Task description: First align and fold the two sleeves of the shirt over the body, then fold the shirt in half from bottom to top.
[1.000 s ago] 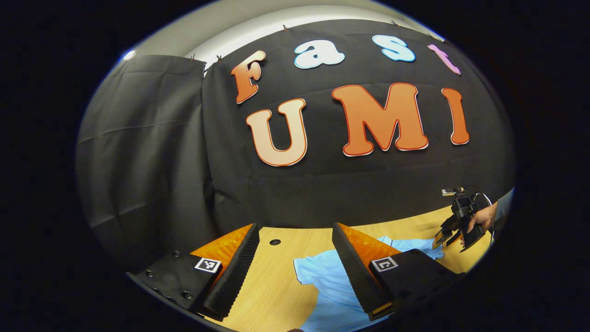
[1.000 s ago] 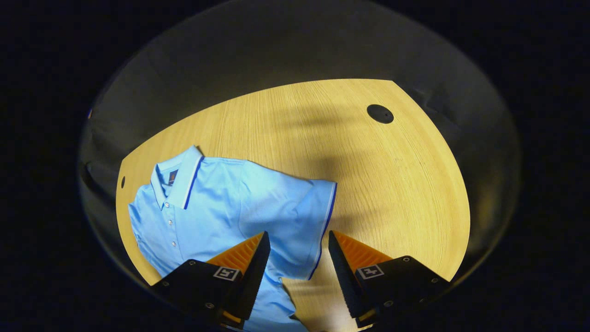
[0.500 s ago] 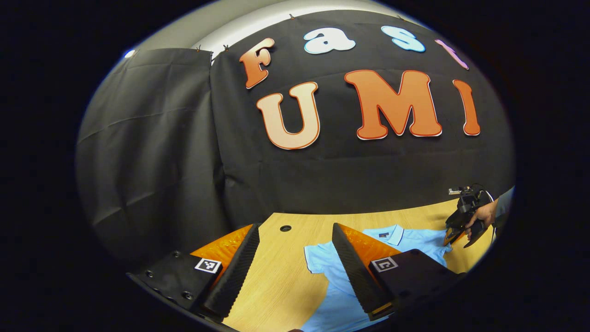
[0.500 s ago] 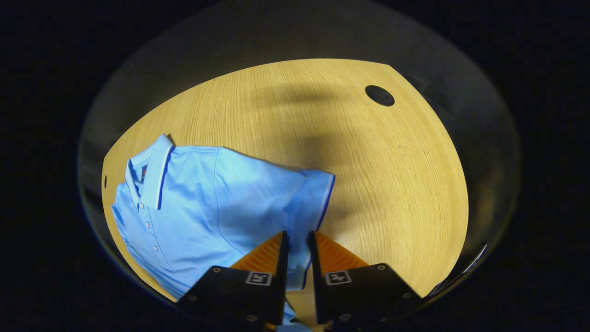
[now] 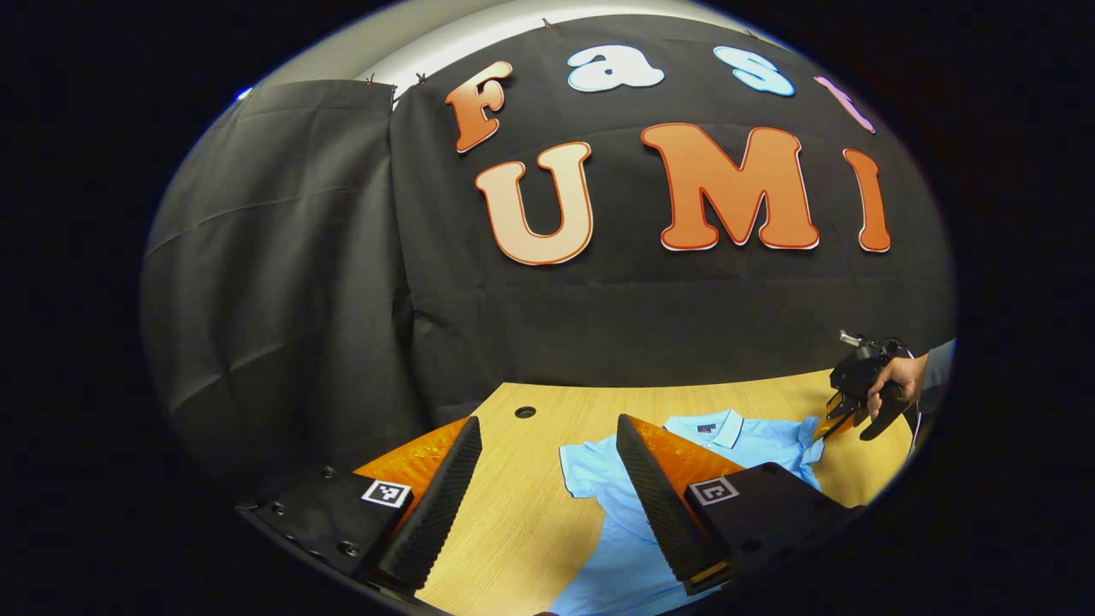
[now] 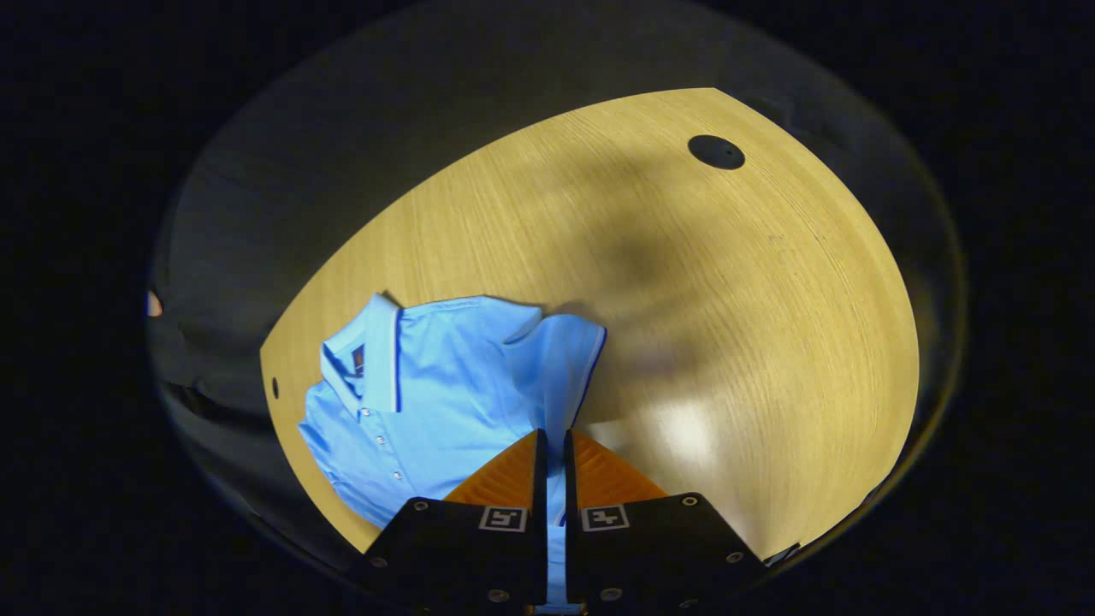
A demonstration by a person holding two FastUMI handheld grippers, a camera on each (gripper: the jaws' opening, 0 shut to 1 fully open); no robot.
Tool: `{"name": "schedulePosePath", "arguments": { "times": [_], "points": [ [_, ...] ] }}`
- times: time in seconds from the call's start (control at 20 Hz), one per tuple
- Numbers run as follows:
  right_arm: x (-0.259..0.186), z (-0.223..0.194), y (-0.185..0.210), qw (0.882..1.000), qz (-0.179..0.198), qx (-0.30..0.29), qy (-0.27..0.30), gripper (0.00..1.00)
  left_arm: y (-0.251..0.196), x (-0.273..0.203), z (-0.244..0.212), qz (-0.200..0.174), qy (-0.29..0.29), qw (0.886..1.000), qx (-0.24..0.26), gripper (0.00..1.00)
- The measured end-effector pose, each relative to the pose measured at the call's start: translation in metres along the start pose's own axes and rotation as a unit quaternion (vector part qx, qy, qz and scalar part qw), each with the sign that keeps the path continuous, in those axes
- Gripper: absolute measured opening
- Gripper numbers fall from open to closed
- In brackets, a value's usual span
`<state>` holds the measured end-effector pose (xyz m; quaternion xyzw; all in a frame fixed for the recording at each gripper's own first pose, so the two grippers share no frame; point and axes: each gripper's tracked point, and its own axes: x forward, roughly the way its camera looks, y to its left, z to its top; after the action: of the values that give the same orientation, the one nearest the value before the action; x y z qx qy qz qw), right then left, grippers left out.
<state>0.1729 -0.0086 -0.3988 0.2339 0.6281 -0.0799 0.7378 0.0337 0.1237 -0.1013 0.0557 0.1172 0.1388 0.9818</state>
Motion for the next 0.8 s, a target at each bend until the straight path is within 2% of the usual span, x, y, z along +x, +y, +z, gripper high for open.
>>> {"name": "schedulePosePath", "arguments": {
  "times": [0.3,0.55,0.65,0.7,0.75,0.8],
  "points": [
    [-0.019,-0.012,0.05,0.997,0.072,-0.012,-0.008,0.09,0.008,0.01,-0.016,-0.004,0.03,0.999,-0.03,1.0],
    [-0.022,-0.03,0.075,0.996,0.089,-0.007,0.005,0.11,0.018,0.034,-0.027,-0.011,0.061,0.997,-0.053,1.0],
    [-0.028,-0.035,0.09,0.994,0.112,-0.012,0.009,0.17,0.023,0.043,-0.036,-0.019,0.079,0.994,-0.068,1.0],
    [-0.031,-0.037,0.095,0.993,0.119,-0.015,0.009,0.27,0.024,0.048,-0.042,-0.024,0.09,0.993,-0.078,1.0],
    [-0.032,-0.04,0.096,0.993,0.119,-0.019,0.009,0.29,0.024,0.054,-0.05,-0.033,0.103,0.99,-0.088,1.0],
    [-0.032,-0.041,0.093,0.993,0.112,-0.027,0.004,0.21,0.024,0.057,-0.056,-0.042,0.116,0.987,-0.098,1.0]
  ]
}}
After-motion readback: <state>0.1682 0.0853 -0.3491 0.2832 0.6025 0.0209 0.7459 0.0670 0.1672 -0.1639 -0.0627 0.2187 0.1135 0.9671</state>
